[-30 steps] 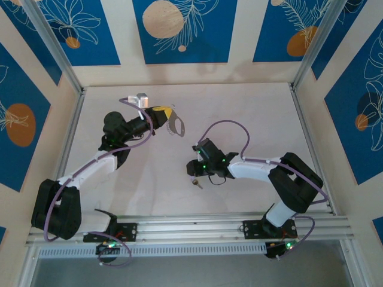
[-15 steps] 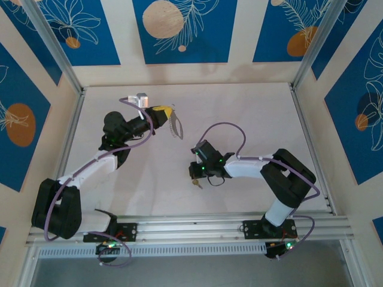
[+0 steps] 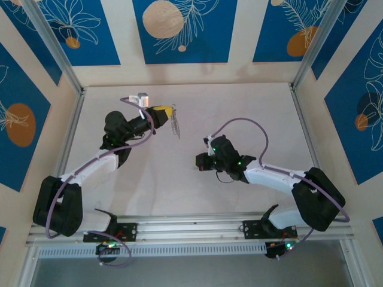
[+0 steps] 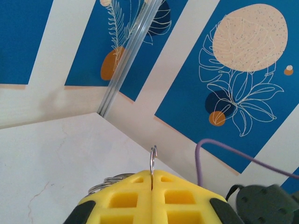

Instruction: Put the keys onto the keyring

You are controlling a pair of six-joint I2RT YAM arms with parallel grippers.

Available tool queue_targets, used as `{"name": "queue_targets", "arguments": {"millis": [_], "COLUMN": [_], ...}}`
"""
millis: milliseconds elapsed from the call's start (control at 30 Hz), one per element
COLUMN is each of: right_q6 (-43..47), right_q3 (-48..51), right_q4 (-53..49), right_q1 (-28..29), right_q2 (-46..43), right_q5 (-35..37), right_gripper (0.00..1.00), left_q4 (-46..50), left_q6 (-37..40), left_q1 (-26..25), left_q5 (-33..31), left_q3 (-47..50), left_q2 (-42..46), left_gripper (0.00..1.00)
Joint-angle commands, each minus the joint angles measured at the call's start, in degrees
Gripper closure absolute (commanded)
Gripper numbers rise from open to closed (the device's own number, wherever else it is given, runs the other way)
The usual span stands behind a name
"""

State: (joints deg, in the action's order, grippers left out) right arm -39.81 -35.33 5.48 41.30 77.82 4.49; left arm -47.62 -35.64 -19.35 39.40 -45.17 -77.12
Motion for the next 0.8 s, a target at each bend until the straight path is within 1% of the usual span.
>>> {"name": "queue_targets", "arguments": {"millis": [0, 33, 100, 200, 333, 400, 600, 700, 767], "right_q6": [-3.4, -4.2, -5.4, -6.0, -5.4, -4.8, -4.9, -7.6, -9.1], "right_q3": [5.5, 7.1, 9.8, 13.0, 14.7, 14.3, 11.2, 10.4, 10.4], "right_q4": [4.2, 5.2, 5.7, 4.1, -1.8, -5.2, -17.4, -22.4, -23.6], "right_q1": [-0.9, -1.0, -1.4, -1.7, -2.0, -2.0, -1.9, -1.8, -1.8], "right_q2": [-0.2, -1.0, -3.0, -8.6, -16.3, -18.4, -19.6, -19.4, -19.4], "right_q5": [0.1, 0.5, 1.5, 3.3, 5.4, 5.9, 8.2, 10.6, 11.2], "right_gripper": [0.74, 0.65, 0.56, 0.52, 0.50, 0.50, 0.52, 0.53, 0.53], "left_q4": [-3.7, -3.7, -3.7, -3.7, -3.8, -4.0, -4.1, -3.9, -3.8], "left_q6": [-0.5, -0.5, -0.6, -0.6, -0.7, -0.8, -1.0, -0.9, -1.0], "left_q1": [0.5, 0.5, 0.5, 0.4, 0.4, 0.3, -0.1, -0.1, -0.1], "left_q5": [1.3, 1.2, 1.3, 1.3, 1.3, 1.3, 1.3, 1.4, 1.4], "left_q3": [-2.2, -2.2, -2.2, -2.2, -2.5, -2.5, -2.4, -2.6, -2.6], "left_q2": [-0.5, -0.4, -0.4, -0.5, -0.7, -0.9, -1.1, -1.0, -1.0], "left_gripper": [1.00, 1.00, 1.00, 1.00, 1.00, 1.00, 1.00, 1.00, 1.00]}}
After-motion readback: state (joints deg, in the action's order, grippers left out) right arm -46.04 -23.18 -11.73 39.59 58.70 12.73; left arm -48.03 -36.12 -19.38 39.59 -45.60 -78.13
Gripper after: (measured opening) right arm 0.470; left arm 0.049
